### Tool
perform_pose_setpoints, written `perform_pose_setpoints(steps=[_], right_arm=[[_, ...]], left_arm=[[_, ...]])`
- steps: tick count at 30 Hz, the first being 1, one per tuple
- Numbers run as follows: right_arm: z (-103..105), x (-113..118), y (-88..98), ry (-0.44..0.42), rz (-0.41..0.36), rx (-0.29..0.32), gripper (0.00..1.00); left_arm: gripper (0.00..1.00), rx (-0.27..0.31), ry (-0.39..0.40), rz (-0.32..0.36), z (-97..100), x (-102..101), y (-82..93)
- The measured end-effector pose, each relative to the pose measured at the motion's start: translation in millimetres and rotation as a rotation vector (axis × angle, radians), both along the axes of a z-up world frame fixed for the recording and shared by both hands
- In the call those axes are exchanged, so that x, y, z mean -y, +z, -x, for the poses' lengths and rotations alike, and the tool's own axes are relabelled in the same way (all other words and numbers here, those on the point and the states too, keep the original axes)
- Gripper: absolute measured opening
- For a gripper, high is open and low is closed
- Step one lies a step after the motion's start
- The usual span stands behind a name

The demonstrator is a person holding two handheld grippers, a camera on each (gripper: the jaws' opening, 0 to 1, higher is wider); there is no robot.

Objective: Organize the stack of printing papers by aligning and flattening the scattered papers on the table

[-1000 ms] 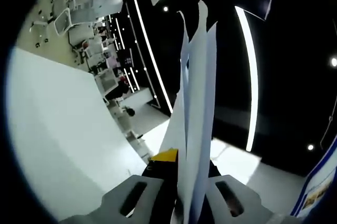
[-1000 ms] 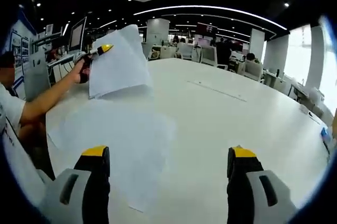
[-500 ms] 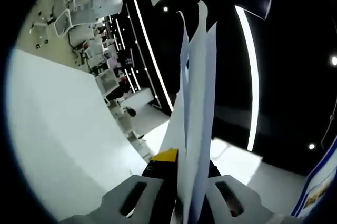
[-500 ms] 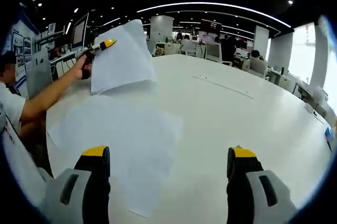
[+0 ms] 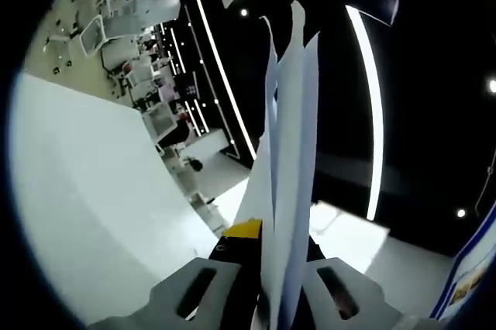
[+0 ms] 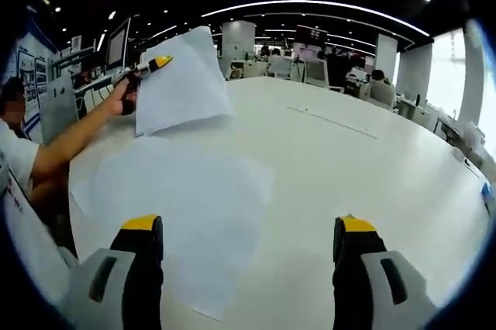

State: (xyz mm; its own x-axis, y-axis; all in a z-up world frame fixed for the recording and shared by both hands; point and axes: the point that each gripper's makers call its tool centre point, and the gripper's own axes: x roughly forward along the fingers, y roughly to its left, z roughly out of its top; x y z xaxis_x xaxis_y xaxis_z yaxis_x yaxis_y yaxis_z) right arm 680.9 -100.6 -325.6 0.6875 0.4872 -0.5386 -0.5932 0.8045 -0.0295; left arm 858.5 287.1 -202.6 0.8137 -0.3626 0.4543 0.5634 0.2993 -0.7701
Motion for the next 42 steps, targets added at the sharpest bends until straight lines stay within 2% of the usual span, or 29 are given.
perform_pose_setpoints(steps=[23,34,35,36,42], right_arm=[[5,-9,-22.2,0.010,-0.011,-0.061,0.86],[8,-10,-36.7,0.013,0.013,-0.097,0.86],[6,-12,-34.5,0.024,0.015,-0.067,0.86],[8,-11,-36.7,0.017,0.018,-0.080,0.86],[11,-14,-37.2,0.028,0.002,-0.062,0.88]], left_arm=[[0.06,0.007,0.000,0.003,3.6,1,3.4],[0.06,0.003,0.001,0.001,2.3,1,1.4],[0.06,0.003,0.001,0.001,1.9,0,1.3],[0.06,0.003,0.002,0.002,1.6,0,1.4],[0.06,0.006,0.001,0.000,1.7,1,2.4]])
